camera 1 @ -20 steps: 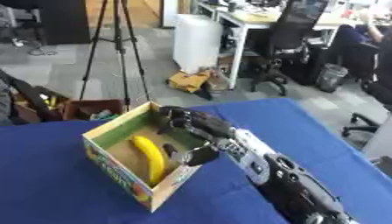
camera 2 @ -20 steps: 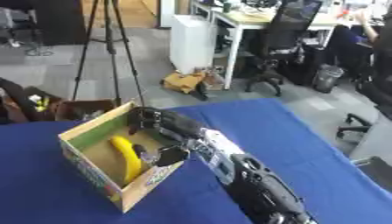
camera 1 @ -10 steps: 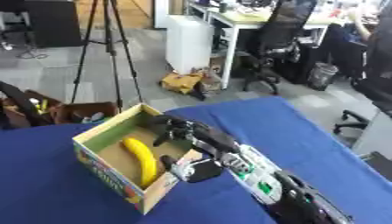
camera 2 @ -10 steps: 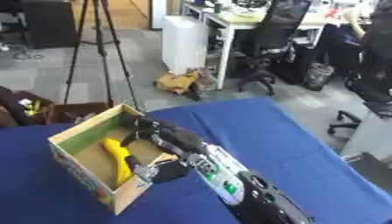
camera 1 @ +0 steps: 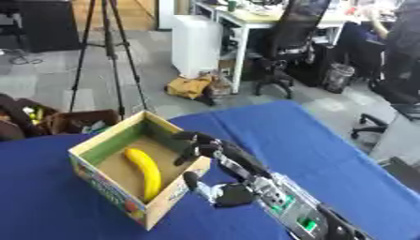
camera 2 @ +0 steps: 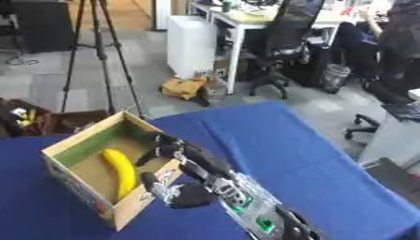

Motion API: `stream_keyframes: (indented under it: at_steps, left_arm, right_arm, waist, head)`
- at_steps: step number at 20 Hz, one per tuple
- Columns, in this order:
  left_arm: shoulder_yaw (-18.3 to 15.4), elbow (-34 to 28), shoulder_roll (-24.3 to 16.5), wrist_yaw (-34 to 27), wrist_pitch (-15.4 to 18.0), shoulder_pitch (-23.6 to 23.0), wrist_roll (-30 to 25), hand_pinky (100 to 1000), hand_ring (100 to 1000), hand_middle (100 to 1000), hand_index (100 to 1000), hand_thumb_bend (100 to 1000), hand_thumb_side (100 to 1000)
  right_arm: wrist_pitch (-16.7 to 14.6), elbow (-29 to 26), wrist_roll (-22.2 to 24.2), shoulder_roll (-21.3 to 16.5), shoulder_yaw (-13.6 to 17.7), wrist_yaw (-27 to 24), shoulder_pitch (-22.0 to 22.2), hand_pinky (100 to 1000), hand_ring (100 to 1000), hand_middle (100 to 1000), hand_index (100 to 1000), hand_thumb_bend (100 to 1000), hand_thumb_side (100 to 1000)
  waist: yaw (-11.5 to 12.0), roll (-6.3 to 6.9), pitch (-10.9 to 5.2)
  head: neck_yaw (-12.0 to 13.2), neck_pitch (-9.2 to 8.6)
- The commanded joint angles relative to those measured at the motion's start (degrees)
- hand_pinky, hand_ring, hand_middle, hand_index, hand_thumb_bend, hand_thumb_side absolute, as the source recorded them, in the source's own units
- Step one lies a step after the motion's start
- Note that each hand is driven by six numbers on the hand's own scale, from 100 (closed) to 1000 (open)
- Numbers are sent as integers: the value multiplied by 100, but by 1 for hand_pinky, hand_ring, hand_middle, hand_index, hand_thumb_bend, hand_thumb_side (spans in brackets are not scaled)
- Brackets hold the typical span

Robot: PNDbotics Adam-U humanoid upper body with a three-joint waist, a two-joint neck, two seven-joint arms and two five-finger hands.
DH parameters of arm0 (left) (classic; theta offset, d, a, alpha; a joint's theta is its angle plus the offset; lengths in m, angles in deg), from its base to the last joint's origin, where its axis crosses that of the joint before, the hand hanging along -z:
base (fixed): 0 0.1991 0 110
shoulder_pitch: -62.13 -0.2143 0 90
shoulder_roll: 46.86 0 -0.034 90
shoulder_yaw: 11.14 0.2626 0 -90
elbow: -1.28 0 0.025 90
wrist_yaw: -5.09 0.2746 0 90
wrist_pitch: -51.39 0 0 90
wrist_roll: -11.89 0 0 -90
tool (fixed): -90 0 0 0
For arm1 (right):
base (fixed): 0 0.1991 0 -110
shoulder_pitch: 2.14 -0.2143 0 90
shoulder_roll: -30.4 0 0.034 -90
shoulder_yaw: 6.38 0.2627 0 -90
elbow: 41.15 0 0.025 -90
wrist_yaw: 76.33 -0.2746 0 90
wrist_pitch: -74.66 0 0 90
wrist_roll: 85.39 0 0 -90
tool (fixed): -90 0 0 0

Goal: Pick up objects on the table and place them in the box.

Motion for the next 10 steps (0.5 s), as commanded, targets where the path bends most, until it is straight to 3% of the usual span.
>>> stream_keyframes:
  at_steps: [1,10]
  left_arm:
    - [-75,-86,-127,46,-1,28,39,729,709,477,661,235,988]
    - [-165,-85,-165,122,-30,-3,126,730,711,476,657,241,993]
  right_arm:
    - [175,-332,-59,-362,318,-301,206,817,1000,932,731,100,803]
    - [516,-314,-516,-467,1342,-1044,1151,816,1000,952,728,100,805]
  waist:
    - [-42,-16,-84]
    - [-377,-108,-48]
  head:
    - [39,-63]
    - [169,-68]
